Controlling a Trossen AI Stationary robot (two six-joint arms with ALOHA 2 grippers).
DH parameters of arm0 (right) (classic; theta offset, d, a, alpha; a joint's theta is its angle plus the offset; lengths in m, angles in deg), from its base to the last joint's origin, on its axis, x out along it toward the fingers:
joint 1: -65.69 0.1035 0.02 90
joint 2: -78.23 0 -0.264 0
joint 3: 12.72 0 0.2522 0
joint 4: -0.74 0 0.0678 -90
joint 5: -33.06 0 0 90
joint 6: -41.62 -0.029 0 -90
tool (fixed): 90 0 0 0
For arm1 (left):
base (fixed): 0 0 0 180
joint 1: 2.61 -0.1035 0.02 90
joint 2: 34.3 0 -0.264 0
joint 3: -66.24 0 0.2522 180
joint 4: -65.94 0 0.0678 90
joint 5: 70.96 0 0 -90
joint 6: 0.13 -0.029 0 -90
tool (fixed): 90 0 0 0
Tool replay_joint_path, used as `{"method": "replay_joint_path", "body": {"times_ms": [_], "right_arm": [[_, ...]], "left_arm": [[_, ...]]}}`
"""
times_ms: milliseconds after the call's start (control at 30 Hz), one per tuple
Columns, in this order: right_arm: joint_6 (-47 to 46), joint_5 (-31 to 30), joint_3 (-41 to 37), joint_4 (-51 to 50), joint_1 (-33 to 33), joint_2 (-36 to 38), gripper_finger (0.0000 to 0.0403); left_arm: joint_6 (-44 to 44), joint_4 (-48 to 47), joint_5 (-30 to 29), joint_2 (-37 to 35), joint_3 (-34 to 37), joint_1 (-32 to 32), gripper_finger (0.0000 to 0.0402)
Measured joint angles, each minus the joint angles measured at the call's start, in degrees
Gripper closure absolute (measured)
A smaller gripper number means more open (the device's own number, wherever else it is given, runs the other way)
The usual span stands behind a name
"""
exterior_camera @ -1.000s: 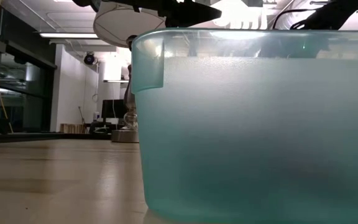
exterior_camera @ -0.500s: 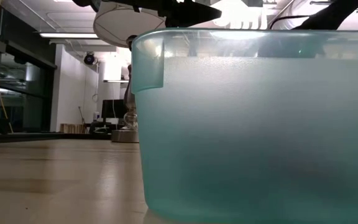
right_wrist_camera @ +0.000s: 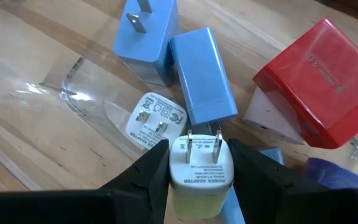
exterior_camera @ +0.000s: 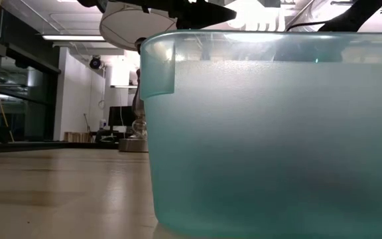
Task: Pick & Place Office items
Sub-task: Put the green charger adapter into the transparent bin
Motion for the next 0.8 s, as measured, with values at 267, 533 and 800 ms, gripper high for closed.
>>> {"method": "replay_joint_path", "body": {"times_ms": [267,533,800], "right_arm": [[1.1,0.0,0.0,0.0,0.0,0.0,0.0262],[2.5,0.3,0.0,0.0,0.0,0.0,0.0262],[2.9,1.5,0.0,0.5,0.0,0.0,0.0232]], "left_arm": [[0.0,0.0,0.0,0.0,0.0,0.0,0.0151],[0.0,0.0,0.0,0.0,0.0,0.0,0.0151],[0.0,0.0,0.0,0.0,0.0,0.0,0.0151]]}}
